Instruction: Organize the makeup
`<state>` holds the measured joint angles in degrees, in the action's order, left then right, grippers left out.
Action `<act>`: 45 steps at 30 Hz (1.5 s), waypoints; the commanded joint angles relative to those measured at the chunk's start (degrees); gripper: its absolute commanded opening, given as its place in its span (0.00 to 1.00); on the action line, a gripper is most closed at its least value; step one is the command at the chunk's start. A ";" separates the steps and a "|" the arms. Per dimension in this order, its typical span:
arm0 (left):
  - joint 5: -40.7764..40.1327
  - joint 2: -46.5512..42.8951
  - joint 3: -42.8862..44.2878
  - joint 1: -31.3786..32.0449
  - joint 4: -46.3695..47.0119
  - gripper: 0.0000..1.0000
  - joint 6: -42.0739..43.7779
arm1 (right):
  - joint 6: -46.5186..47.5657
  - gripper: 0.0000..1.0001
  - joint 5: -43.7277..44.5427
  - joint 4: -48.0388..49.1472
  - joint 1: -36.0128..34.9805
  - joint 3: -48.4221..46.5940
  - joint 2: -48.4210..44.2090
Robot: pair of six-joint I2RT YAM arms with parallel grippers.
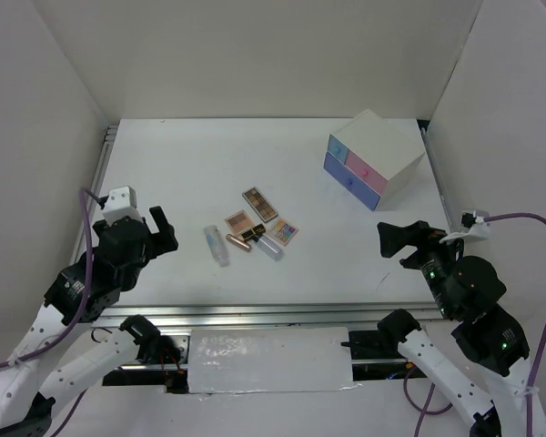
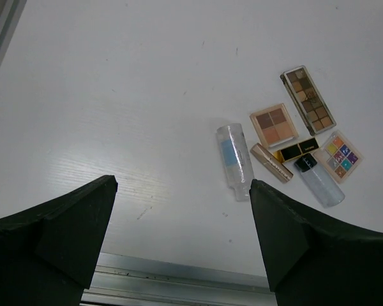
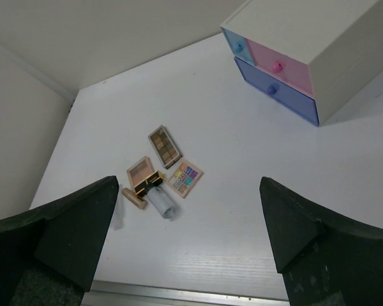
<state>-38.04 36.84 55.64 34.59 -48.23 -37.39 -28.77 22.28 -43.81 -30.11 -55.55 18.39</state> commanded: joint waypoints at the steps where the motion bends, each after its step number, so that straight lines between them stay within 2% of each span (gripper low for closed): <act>1: 1.74 -0.36 0.79 -1.36 3.23 0.99 2.14 | -1.20 1.00 2.41 0.74 0.14 0.18 -0.99; 5: 3.49 -0.98 0.44 -1.72 4.28 0.99 3.10 | -1.11 1.00 2.50 1.45 0.14 0.71 -2.39; 8: 8.94 -2.56 -0.18 -1.80 7.00 0.99 5.48 | -1.46 1.00 3.29 1.45 0.14 1.14 -3.27; 10: 12.02 -4.14 -1.05 -1.80 8.41 0.99 3.65 | -1.46 1.00 2.68 1.71 0.14 1.58 -3.89; 12: 14.65 -5.37 -3.76 -1.80 9.90 0.99 -2.66 | -1.55 1.00 0.67 2.41 0.05 2.28 -5.12; 14: 23.06 -7.39 -9.55 -1.81 20.84 0.99 -8.20 | -1.99 1.00 -0.92 3.55 0.14 3.60 -6.34; 15: 27.02 -6.87 -16.80 -1.72 27.16 0.99 -9.97 | -1.99 1.00 -1.88 4.17 0.14 4.13 -6.79; 16: 33.41 -5.30 -19.92 -1.80 39.84 0.99 -11.99 | -1.64 1.00 -4.15 5.04 0.14 5.09 -7.14; 17: 36.17 -3.02 -22.82 -1.81 46.40 0.99 -15.49 | -1.37 1.00 -5.22 6.71 0.14 6.93 -7.75; 18: 40.20 4.22 -26.07 -1.63 58.30 0.99 -18.13 | -1.81 1.00 -6.10 7.24 0.14 7.90 -7.58; 20: 43.13 13.91 -25.24 -1.63 67.52 0.99 -19.65 | -3.04 1.00 -6.81 6.81 0.31 7.83 -6.71; 21: 44.53 24.40 -23.57 -1.63 71.22 0.99 -20.52 | -3.30 1.00 -7.34 6.72 0.14 7.56 -6.18; 23: 48.82 35.18 -17.27 -1.63 81.47 1.00 -23.15 | -4.18 1.00 -10.22 6.98 0.14 7.04 -4.95; 24: 50.68 45.58 -14.62 -1.63 85.28 0.98 -24.48 | -4.45 1.00 -11.20 7.25 0.22 7.03 -4.68; 25: 54.79 50.91 -11.98 -1.63 92.97 0.96 -27.71 | -4.71 1.00 -13.38 8.03 0.14 7.12 -4.51; 28: 60.87 71.04 0.58 -1.37 106.81 0.89 -36.83 | -4.80 1.00 -15.69 8.04 0.14 6.77 -4.68; 29: 63.59 80.05 8.79 -1.28 111.98 0.88 -38.88 | -5.06 1.00 -16.04 7.34 0.14 6.51 -4.94; 30: 64.14 83.88 12.96 -1.19 113.69 0.87 -40.99 | -5.24 1.00 -16.22 7.16 0.22 6.33 -5.03; 31: 64.58 87.66 16.92 -1.02 114.31 0.99 -44.23 | -5.15 1.00 -16.65 6.99 0.23 6.24 -5.82; 32: 64.41 93.10 23.83 -0.84 114.32 0.99 -44.87 | -5.15 1.00 -16.92 6.90 0.31 6.16 -6.17; 34: 62.84 96.21 31.68 -0.05 111.27 0.99 -43.84 | -5.06 1.00 -17.54 6.81 0.23 6.15 -7.31; 39: 57.30 104.21 47.96 1.01 95.11 0.99 -38.47 | -4.80 1.00 -19.55 7.34 0.31 7.38 -8.46; 41: 56.50 109.20 55.96 0.83 93.06 0.99 -38.72 | -4.80 1.00 -20.26 8.04 0.23 8.00 -8.20; 43: 54.75 112.12 62.27 0.48 89.63 0.91 -39.17 | -4.89 1.00 -21.84 8.65 0.40 8.61 -7.67; 45: 52.21 114.85 64.67 0.39 87.44 0.88 -38.99 | -5.24 1.00 -23.59 8.74 0.31 8.88 -7.32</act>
<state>18.00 147.79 116.49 35.55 43.05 -76.90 -33.63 2.11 -38.35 -30.06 -47.33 10.37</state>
